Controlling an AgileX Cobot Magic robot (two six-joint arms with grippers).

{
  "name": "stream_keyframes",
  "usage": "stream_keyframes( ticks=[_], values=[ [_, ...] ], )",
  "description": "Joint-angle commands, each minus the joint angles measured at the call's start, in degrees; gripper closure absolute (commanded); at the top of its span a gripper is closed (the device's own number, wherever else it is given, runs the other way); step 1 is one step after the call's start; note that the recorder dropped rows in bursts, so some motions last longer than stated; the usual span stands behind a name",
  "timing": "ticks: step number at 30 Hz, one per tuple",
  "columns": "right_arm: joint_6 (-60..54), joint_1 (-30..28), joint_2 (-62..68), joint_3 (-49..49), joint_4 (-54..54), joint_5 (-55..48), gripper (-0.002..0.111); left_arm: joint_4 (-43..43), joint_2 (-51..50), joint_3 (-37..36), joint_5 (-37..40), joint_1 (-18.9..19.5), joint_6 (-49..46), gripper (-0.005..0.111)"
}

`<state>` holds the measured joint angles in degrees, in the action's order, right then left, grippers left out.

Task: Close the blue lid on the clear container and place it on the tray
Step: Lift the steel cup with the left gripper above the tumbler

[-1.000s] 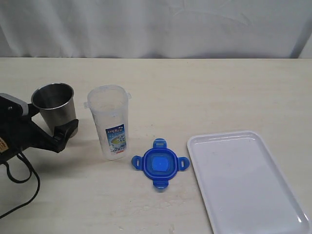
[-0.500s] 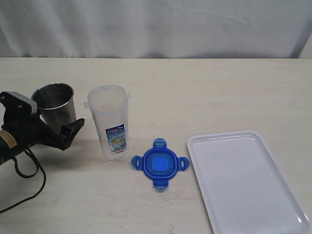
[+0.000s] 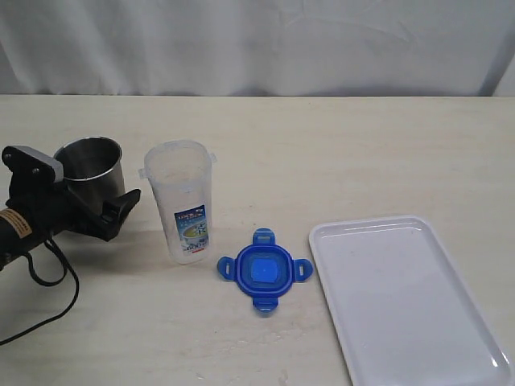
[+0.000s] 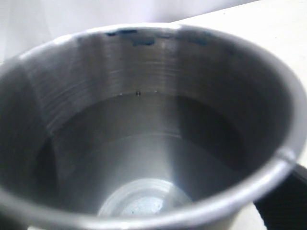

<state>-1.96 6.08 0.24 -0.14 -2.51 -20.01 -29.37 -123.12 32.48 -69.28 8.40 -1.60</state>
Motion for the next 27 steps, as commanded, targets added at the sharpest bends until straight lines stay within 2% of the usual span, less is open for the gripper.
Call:
stream_keyframes(
  ticks=[1,27],
  values=[
    [0.3,0.0,-0.2,0.1,-0.3,0.2,0.104,1.0,-0.2,0.3,-0.7,-0.4,0.4,0.002],
    [0.3,0.0,-0.2,0.1,-0.3,0.2,0.104,1.1,-0.2,0.3,-0.7,-0.4,2.3,0.002]
  ],
)
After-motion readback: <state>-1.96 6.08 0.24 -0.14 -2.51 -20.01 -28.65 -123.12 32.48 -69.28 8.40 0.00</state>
